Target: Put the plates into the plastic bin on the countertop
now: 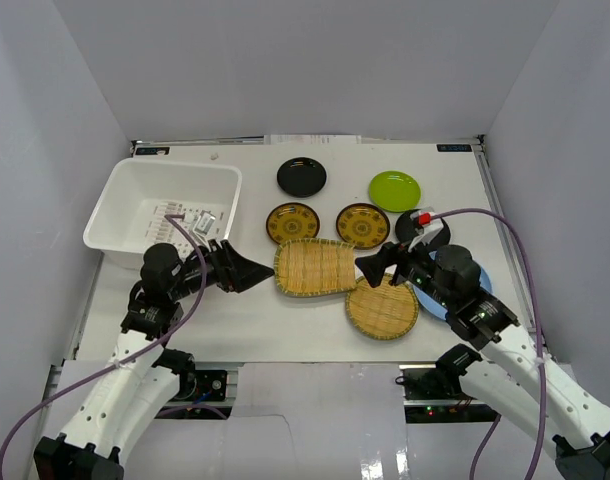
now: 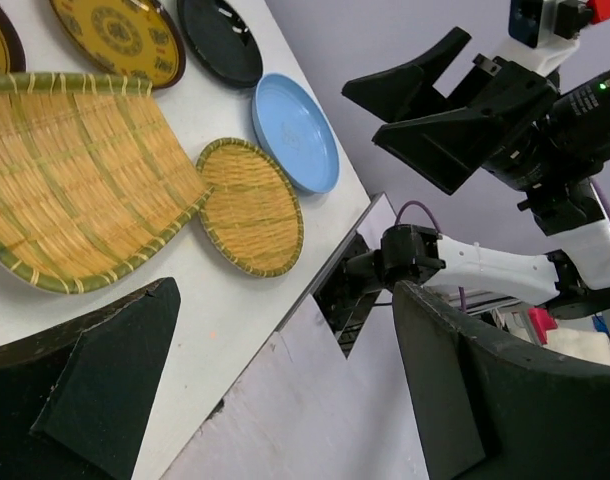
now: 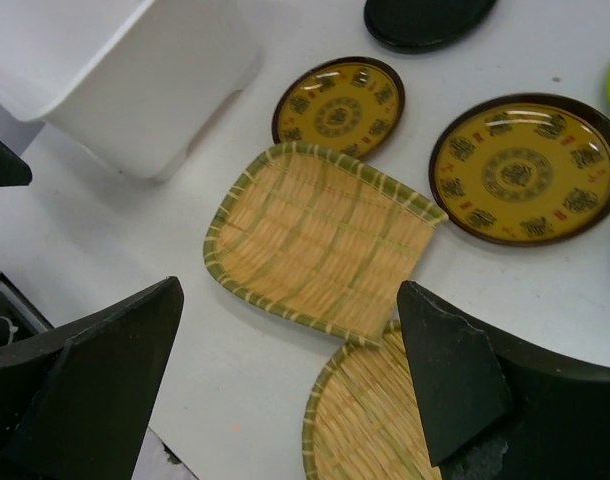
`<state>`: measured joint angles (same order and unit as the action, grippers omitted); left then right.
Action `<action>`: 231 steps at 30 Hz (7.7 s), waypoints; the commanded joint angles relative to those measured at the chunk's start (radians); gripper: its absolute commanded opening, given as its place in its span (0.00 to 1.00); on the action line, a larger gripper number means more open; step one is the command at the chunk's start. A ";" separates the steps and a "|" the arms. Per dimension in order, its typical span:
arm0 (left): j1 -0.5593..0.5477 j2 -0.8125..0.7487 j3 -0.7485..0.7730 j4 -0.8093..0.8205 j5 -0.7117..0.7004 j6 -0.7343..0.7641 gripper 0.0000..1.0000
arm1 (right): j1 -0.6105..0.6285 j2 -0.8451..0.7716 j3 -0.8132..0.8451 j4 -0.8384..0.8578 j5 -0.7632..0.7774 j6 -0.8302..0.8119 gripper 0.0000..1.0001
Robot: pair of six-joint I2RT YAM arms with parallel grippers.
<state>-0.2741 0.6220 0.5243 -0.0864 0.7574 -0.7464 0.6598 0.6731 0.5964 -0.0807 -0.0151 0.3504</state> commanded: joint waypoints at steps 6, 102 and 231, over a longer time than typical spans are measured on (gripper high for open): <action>-0.235 0.111 -0.044 -0.010 -0.382 -0.024 0.95 | -0.058 -0.122 -0.064 -0.152 0.040 0.010 0.89; 0.676 0.551 0.323 -0.104 -0.615 -0.080 0.00 | -0.086 -0.072 -0.116 -0.071 -0.243 -0.014 0.87; 0.595 0.550 0.404 -0.184 -0.708 0.067 0.00 | -0.095 -0.015 -0.010 -0.172 -0.049 0.033 0.58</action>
<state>0.3130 1.1328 0.8963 -0.3496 0.0204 -0.6708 0.5690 0.6514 0.5980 -0.3038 -0.0391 0.3908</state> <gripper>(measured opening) 0.041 0.582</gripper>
